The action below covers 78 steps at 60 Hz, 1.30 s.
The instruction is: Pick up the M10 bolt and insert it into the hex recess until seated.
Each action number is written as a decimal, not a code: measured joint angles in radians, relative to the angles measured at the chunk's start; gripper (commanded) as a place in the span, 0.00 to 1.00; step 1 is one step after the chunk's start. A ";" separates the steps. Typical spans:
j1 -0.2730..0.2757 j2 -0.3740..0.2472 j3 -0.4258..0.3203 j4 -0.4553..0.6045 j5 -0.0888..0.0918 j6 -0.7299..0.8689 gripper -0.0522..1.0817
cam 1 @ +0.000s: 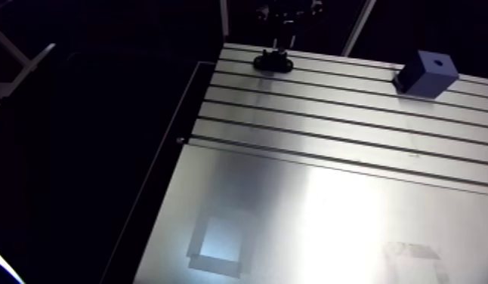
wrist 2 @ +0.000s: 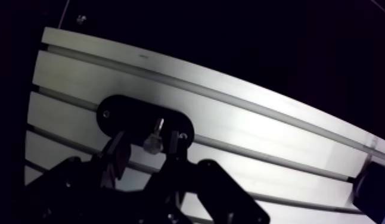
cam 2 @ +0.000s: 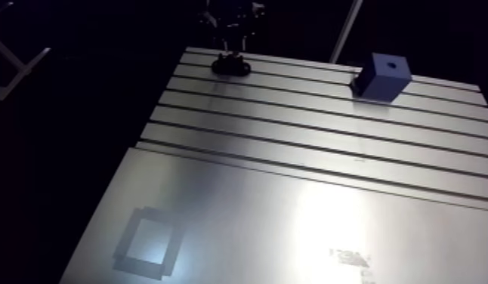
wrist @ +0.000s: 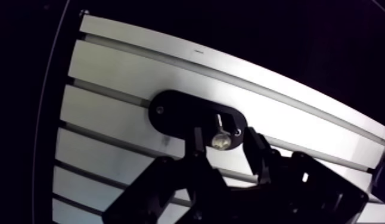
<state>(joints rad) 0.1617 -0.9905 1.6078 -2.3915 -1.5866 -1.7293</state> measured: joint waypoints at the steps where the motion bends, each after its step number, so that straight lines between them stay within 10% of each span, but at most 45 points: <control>1: 0.000 0.000 0.000 0.000 0.000 0.000 0.52; 78: 0.000 0.017 0.002 -0.006 -0.013 0.000 0.57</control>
<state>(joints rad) 0.1613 -0.9739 1.6098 -2.3970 -1.5999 -1.7297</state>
